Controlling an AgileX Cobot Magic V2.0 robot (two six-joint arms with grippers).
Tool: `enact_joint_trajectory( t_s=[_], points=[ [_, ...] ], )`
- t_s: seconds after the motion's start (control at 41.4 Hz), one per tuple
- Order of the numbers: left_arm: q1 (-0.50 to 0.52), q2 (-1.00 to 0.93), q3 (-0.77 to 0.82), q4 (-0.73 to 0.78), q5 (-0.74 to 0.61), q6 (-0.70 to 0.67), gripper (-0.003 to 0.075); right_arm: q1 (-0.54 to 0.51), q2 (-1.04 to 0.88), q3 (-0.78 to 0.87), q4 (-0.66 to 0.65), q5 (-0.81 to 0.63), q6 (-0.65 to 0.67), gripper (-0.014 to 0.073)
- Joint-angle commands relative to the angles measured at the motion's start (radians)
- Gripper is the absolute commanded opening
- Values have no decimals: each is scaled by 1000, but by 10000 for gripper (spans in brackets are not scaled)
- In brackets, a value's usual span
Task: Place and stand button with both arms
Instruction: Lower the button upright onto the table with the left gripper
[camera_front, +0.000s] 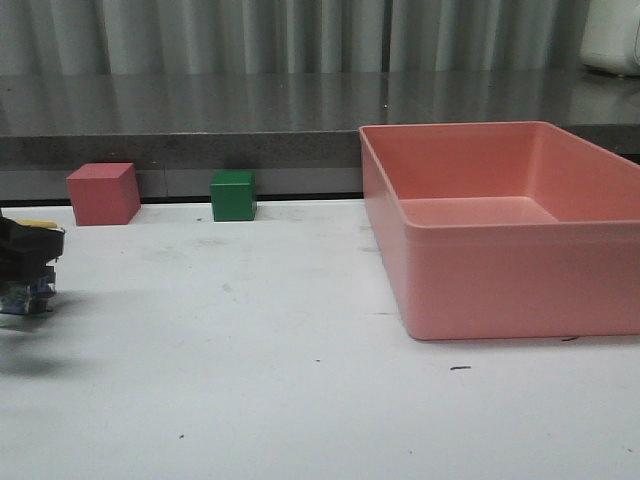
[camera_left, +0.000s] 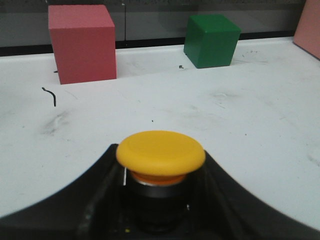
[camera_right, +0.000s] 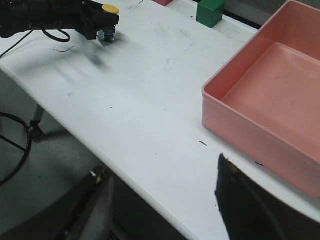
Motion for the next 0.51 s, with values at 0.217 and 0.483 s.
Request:
enact_joint_trajectory(
  t_s=[0.217,0.483],
  points=[
    [-2,-38,-27,-12,-229,1,159,-1,4,-24,11,-65,-6,468],
    [-2,-38,-6,-12,-187,1,159,-1,4,-24,11,-65,-6,468]
  ],
)
